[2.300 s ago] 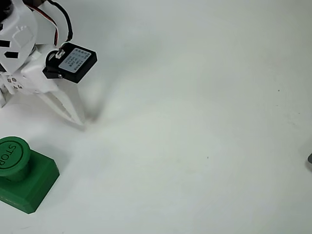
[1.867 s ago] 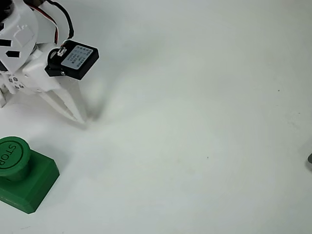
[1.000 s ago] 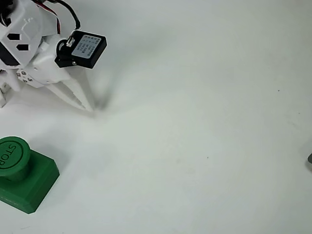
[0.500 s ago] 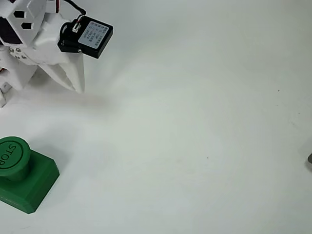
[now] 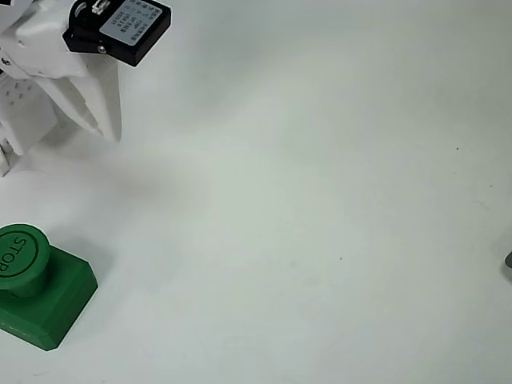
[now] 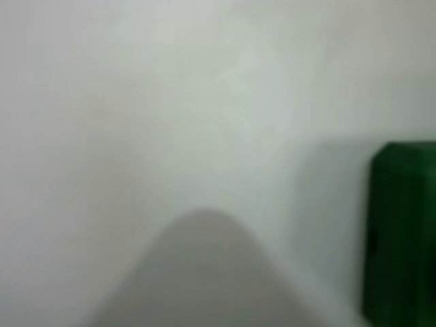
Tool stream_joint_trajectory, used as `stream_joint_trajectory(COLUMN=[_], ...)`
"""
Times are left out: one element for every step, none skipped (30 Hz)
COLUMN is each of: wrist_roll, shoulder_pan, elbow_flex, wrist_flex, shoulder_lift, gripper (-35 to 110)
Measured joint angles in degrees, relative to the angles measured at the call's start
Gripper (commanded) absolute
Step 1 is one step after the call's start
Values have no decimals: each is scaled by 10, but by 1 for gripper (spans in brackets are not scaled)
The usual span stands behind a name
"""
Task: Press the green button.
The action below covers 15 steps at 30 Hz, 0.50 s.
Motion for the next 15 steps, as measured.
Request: stream_joint_trajectory(wrist_roll=[-10,-17,-23,-29,-35,-40,-46,-51,-56,-62,-67,-70,-77,-84,-90], shoulder_pan=[12,23,33,45,55,64,75,85,95,105,116,129,142,152,159], elbow_flex=[-4,-11,-15,-17,-18,-18,-18,-18,-18,-18,-18,-18,-18,-18,-18], wrist_flex=[4,7,11,14,15,16,16,16,16,16,16,16,16,16,16], shoulder_lift=[-5,-11,-14,-14,-14,-16,-20,-24,-27,-32,-35,-37,-41,-46,-54], gripper=[0,0,0,0,0,0,0,0,0,0,0,0,0,0,0])
